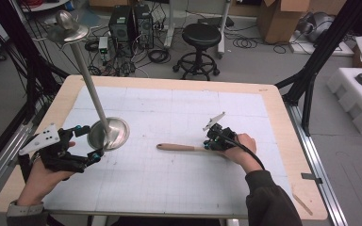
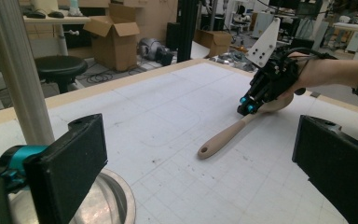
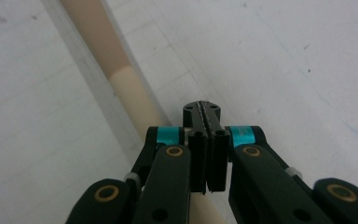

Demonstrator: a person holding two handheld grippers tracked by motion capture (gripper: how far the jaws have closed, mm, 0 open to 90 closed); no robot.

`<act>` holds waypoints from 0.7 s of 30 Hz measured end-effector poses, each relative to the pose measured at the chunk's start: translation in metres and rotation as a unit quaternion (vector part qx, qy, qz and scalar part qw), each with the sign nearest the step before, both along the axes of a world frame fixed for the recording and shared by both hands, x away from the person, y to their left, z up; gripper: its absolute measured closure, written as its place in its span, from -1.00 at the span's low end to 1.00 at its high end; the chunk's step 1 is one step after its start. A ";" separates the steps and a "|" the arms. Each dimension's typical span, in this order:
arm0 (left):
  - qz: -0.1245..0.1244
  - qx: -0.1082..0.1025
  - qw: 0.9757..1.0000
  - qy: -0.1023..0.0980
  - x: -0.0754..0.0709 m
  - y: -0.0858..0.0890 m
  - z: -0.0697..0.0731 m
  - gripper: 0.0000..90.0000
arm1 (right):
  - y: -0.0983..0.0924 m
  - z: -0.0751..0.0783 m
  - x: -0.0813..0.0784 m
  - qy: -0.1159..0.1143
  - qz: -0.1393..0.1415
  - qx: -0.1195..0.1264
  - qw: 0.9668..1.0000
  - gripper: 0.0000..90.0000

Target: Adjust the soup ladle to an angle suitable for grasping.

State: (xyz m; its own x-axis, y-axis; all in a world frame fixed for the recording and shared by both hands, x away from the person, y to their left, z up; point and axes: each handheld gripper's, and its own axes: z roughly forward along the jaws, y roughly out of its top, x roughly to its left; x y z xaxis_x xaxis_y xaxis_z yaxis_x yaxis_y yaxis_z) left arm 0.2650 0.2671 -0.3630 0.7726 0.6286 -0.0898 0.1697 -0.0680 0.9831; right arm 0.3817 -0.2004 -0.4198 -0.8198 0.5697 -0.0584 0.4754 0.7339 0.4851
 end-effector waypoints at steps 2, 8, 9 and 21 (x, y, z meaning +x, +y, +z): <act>-0.001 -0.002 1.000 0.000 0.000 0.000 0.000 -0.92 | -0.002 0.000 -0.001 0.014 -0.007 0.009 1.000 1.00; -0.002 0.001 1.000 0.001 0.000 -0.001 0.000 -0.92 | -0.002 0.002 -0.007 0.039 -0.013 0.017 0.999 1.00; -0.002 0.001 1.000 0.001 0.000 -0.001 0.000 -0.92 | -0.001 0.003 -0.008 0.044 -0.015 0.015 0.999 1.00; -0.002 0.002 1.000 0.001 0.000 -0.001 0.000 -0.92 | 0.007 0.008 -0.020 0.088 0.001 -0.005 0.996 1.00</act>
State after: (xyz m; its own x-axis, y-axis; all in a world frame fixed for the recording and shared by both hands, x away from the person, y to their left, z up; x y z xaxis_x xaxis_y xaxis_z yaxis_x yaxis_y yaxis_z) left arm 0.2650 0.2662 -0.3633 0.7749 0.6258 -0.0888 0.1711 -0.0724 0.9826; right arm 0.3613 -0.1934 -0.4117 -0.8194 0.5676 0.0803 0.5503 0.7397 0.3872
